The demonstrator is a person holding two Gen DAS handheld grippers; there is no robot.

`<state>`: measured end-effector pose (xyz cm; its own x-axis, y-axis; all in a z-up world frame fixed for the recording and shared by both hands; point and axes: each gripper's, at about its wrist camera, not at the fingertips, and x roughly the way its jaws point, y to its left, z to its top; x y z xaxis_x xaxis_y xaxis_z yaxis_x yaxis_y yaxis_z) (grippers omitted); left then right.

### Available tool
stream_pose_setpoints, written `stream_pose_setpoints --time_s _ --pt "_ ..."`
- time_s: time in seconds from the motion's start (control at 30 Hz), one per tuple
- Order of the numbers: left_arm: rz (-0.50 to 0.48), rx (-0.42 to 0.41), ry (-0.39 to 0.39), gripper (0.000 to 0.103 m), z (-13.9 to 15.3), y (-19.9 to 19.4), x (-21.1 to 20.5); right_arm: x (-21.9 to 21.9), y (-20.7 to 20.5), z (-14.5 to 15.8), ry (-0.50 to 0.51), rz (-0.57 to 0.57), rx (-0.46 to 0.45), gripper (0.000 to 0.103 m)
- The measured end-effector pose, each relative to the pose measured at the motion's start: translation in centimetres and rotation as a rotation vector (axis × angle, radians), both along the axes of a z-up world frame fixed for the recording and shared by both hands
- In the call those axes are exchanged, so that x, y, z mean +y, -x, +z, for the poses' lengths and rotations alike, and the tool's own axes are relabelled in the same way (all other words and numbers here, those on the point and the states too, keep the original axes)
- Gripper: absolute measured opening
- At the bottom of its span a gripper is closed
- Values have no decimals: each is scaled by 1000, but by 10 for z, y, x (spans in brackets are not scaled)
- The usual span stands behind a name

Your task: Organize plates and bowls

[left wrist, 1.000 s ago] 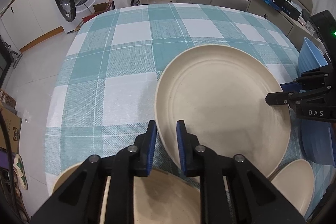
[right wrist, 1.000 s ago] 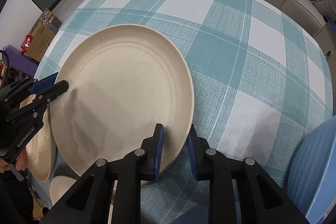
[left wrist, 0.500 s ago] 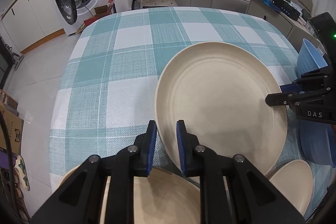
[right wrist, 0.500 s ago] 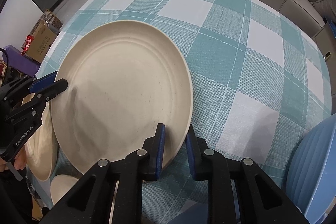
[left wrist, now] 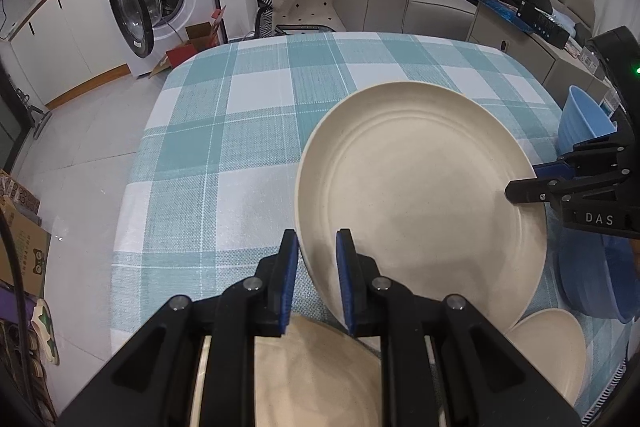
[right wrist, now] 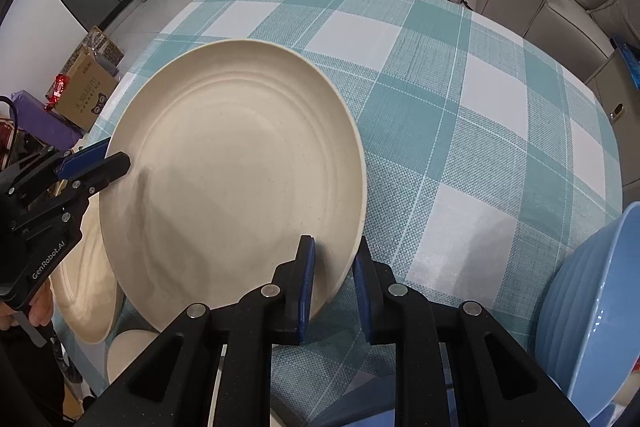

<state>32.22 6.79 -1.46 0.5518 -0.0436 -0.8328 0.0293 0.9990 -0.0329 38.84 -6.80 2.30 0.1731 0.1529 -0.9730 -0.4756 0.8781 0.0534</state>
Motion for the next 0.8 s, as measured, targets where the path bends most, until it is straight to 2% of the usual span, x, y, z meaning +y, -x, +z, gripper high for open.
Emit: stream_pose_setpoints --time_s 0.8 --pt "21 -108 -9 17 49 41 6 9 36 53 -25 18 -87 19"
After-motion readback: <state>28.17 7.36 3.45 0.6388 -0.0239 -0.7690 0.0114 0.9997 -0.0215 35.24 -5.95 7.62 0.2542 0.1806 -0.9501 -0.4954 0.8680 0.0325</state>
